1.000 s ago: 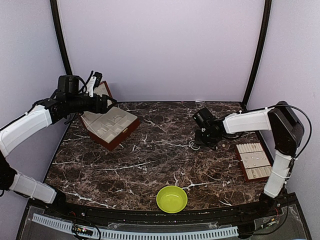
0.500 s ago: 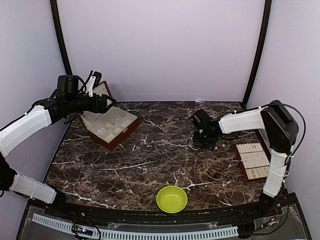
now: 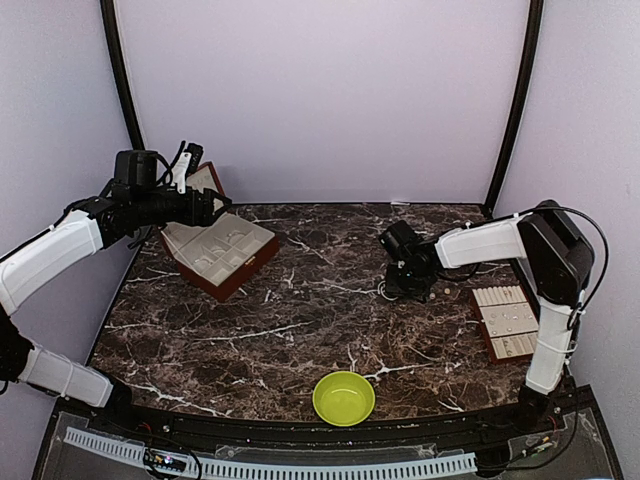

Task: Organize the mixed jewelry
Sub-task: Pick up the bangle from the center of the board, then pass from the right arm to the left

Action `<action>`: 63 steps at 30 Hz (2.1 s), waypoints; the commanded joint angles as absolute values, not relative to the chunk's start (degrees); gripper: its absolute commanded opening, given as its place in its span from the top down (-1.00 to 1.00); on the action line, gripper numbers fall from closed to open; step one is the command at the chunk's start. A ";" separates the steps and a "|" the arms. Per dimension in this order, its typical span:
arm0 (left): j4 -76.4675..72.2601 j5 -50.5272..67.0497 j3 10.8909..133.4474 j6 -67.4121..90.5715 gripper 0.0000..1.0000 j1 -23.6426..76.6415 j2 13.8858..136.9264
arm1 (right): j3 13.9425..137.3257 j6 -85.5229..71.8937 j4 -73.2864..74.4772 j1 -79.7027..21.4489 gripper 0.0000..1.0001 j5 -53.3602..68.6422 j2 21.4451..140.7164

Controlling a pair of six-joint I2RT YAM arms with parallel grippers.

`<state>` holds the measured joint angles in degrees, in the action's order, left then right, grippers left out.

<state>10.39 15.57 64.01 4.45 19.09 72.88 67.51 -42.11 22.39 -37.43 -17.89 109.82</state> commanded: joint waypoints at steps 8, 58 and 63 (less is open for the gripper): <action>10.92 15.31 63.57 3.34 -0.59 19.12 71.54 | 68.23 -42.41 22.15 -37.88 0.86 -19.15 111.60; -15.46 22.44 69.26 35.92 -0.46 43.87 103.69 | 55.26 -35.66 -4.13 -43.92 1.00 -9.39 94.97; -15.58 22.61 70.15 36.92 -0.45 44.74 105.21 | 55.39 -35.36 -5.41 -45.09 1.00 -8.71 95.34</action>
